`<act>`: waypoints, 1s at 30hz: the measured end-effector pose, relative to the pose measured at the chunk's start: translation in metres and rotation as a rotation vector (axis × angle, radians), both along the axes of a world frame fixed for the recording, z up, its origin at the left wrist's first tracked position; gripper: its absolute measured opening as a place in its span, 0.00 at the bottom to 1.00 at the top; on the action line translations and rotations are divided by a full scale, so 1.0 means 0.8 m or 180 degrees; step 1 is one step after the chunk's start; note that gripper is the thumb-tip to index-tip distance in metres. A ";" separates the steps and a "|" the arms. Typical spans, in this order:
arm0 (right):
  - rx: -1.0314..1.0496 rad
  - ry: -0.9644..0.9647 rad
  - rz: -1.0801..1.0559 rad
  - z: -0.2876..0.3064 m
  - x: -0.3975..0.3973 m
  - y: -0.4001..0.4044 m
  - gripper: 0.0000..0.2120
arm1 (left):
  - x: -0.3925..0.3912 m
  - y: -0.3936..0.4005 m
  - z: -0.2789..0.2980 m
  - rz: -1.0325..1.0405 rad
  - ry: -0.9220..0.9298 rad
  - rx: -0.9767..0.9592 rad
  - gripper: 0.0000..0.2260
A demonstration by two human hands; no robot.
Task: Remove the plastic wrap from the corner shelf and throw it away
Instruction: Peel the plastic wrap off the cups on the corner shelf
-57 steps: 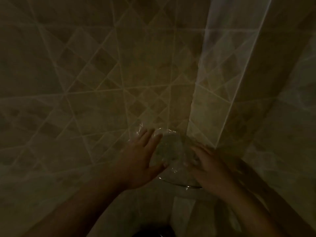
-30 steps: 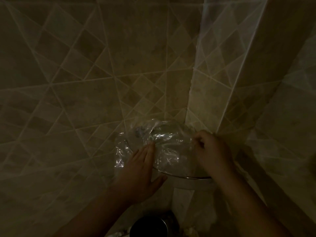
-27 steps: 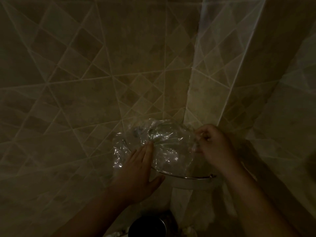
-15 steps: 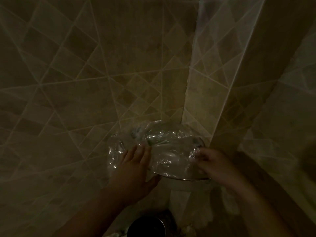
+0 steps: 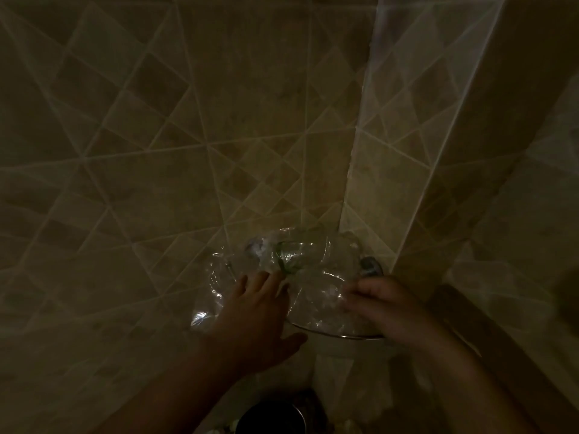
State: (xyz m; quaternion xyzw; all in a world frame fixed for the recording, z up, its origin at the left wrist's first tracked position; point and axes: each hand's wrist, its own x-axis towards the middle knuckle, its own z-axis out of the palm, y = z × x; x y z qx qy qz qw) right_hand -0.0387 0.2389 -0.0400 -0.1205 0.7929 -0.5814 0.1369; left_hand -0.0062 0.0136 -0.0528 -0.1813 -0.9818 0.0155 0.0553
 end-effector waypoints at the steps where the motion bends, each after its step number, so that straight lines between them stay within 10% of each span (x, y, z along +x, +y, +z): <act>1: 0.0022 0.0020 -0.0140 -0.002 0.001 -0.005 0.14 | -0.001 -0.001 0.000 -0.0038 -0.0045 0.0036 0.38; 17: -0.0362 0.0619 -0.1212 0.027 0.013 0.015 0.08 | 0.005 -0.013 -0.003 -0.0104 -0.0262 0.0280 0.40; 22: 0.0471 0.1816 -0.1146 0.092 0.032 0.039 0.15 | 0.003 -0.032 0.019 -0.0115 -0.0317 0.0043 0.34; 26: 0.1396 0.2521 -0.1079 0.136 0.034 0.031 0.12 | 0.001 -0.043 0.049 -0.0130 -0.0893 -0.0329 0.48; 30: 0.1970 0.2770 -0.0793 0.139 0.001 0.010 0.13 | -0.018 -0.016 0.096 -0.0454 -0.0081 0.0870 0.39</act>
